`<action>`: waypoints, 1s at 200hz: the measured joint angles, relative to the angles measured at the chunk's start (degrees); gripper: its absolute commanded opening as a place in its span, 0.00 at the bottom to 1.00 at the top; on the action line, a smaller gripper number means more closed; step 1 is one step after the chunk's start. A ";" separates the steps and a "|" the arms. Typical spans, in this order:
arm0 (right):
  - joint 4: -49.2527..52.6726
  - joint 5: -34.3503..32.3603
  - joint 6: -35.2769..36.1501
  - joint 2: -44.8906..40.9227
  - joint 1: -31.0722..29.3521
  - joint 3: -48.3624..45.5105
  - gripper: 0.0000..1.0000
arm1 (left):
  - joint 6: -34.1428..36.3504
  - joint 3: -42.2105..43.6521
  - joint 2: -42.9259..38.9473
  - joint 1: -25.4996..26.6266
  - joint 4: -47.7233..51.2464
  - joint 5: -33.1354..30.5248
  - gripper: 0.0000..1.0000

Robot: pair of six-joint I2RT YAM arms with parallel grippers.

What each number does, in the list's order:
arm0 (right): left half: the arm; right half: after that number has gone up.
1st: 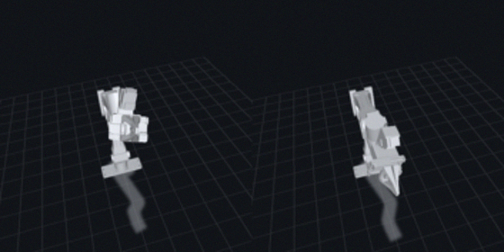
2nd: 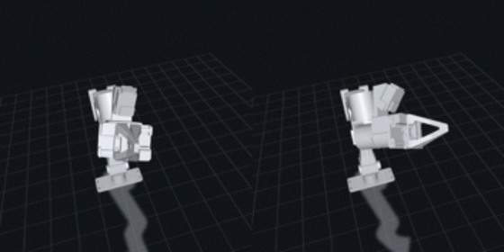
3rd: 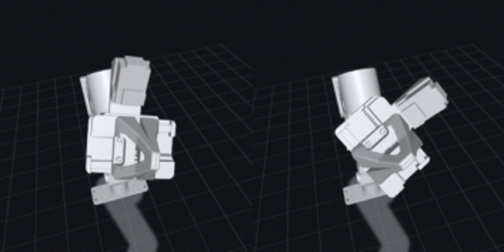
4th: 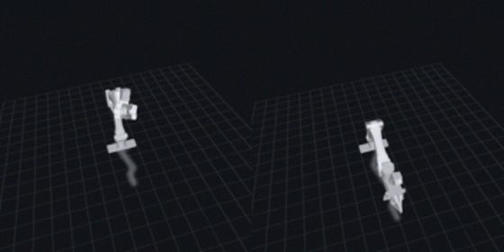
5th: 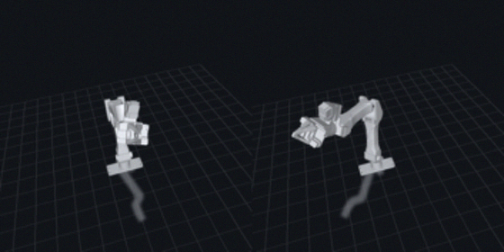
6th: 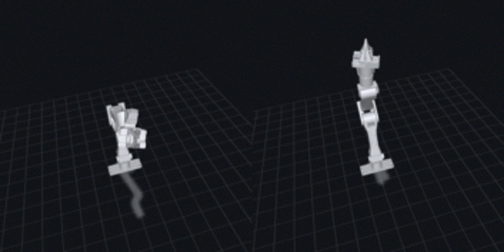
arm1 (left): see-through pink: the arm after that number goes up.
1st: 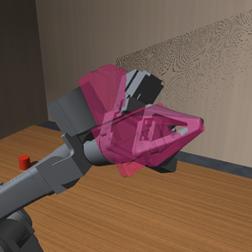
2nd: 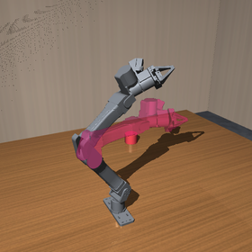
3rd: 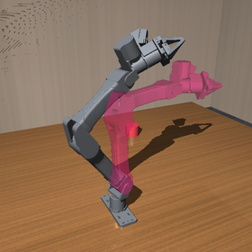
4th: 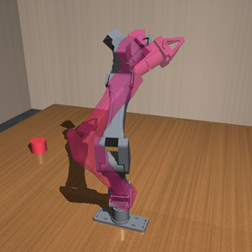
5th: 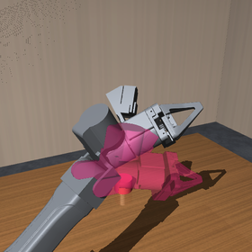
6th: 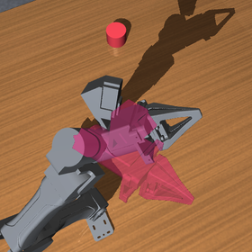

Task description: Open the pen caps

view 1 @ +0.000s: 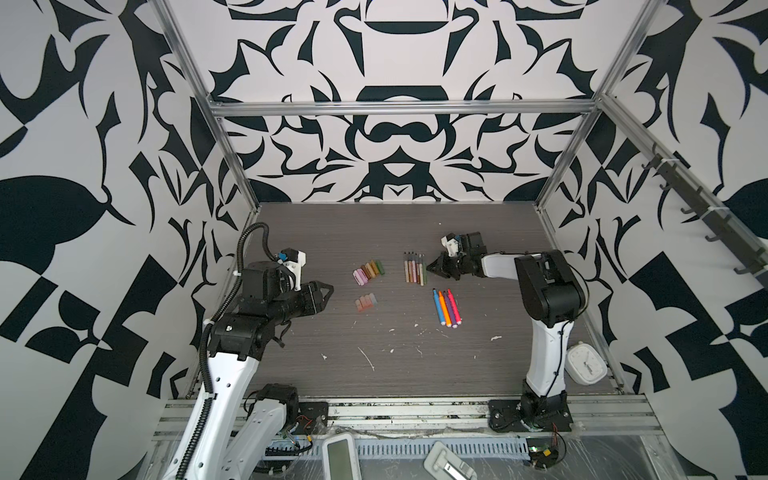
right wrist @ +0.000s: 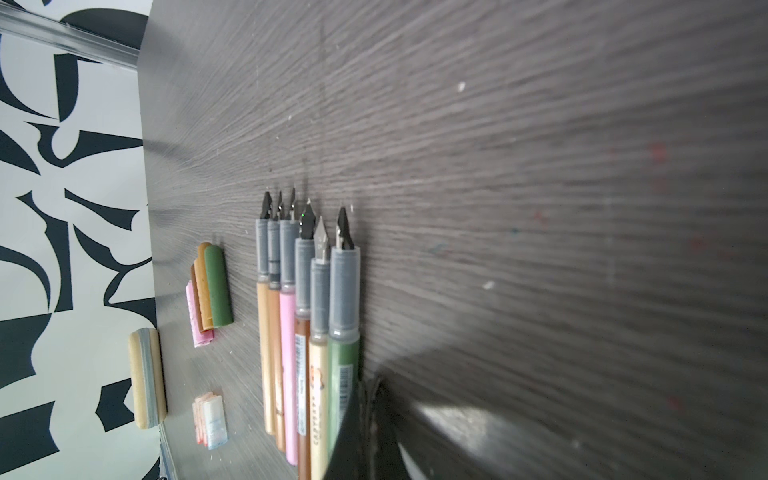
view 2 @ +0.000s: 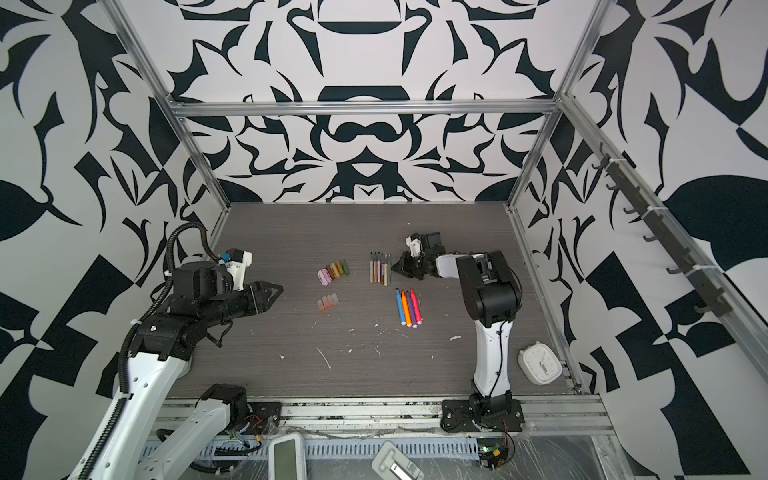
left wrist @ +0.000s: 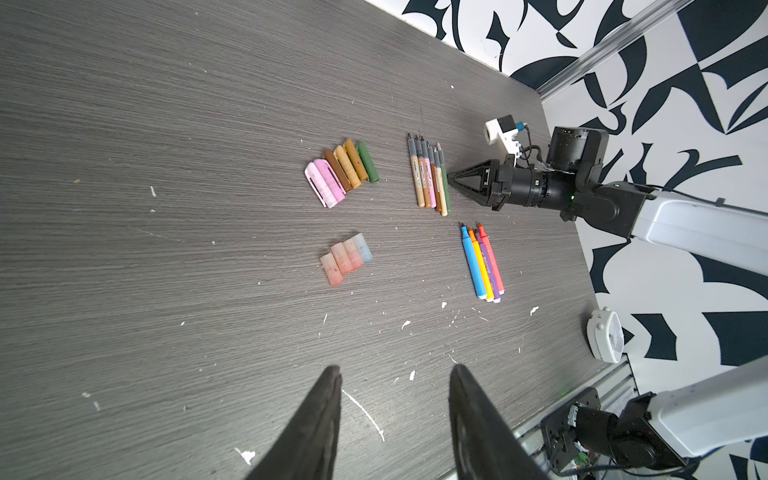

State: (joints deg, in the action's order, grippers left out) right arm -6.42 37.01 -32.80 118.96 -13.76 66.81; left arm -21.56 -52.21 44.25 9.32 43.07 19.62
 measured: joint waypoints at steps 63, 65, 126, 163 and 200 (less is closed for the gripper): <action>0.13 -0.24 -0.02 -0.04 -0.07 0.07 0.00 | 0.00 0.00 -0.35 0.00 -0.02 0.22 0.45; 0.13 -0.24 -0.02 -0.04 -0.07 0.07 0.00 | 0.00 0.00 -0.35 0.00 0.00 0.24 0.45; -3.45 -4.13 -0.79 -4.11 -0.04 -5.90 0.00 | -0.02 0.00 -0.04 0.00 -0.02 0.33 0.46; -9.07 -10.05 -2.95 -13.73 1.22 -19.41 0.00 | -0.11 0.00 3.98 0.00 -0.02 0.50 0.41; -16.50 -18.36 -4.22 -28.55 1.99 -35.52 0.03 | -0.17 -0.02 8.96 0.00 0.20 0.26 0.54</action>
State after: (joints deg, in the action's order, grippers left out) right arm -22.92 18.65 -37.01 90.41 -11.77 31.29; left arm -21.74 -52.23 53.21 9.32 43.27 19.88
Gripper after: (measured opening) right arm 0.043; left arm 0.442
